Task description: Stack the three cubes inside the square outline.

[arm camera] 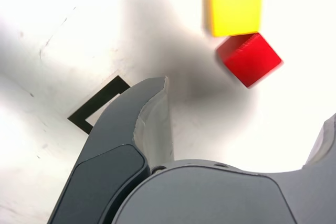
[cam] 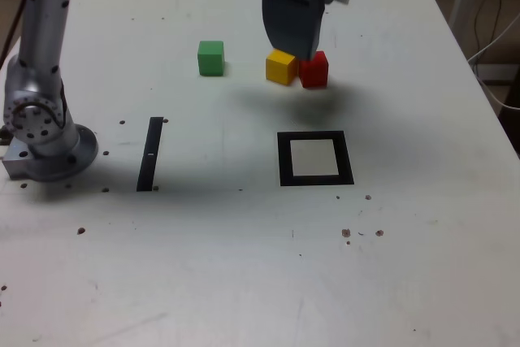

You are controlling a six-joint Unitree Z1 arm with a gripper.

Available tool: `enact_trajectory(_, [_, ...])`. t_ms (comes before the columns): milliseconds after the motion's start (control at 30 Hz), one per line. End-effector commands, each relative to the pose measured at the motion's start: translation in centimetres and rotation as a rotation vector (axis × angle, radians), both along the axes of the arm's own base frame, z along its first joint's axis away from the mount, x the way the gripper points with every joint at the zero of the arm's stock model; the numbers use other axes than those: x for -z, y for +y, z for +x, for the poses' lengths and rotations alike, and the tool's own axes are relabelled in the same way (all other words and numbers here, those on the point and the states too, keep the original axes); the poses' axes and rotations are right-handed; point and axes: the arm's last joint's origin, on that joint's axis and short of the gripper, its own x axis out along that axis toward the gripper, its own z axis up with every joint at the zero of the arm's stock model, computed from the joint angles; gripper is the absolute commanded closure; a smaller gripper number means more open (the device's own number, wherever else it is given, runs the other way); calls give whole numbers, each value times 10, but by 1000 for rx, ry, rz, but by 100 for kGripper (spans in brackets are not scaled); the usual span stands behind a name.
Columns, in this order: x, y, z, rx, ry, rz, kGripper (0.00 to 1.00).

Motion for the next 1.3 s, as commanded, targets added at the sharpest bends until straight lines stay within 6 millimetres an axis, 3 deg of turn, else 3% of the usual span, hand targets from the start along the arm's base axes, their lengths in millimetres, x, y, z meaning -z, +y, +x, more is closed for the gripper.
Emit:
enact_trajectory(0, [7,-2,5,-28,14,-10,0])
enact_trajectory(233, [26,1,23,-112,1,-32,1])
enact_trajectory(733, [51,22,15,-287,-1,-32,0])
enact_trajectory(967, [70,29,26,-299,-6,-7,0])
enact_trajectory(1267, [76,35,37,-305,-22,-7,0])
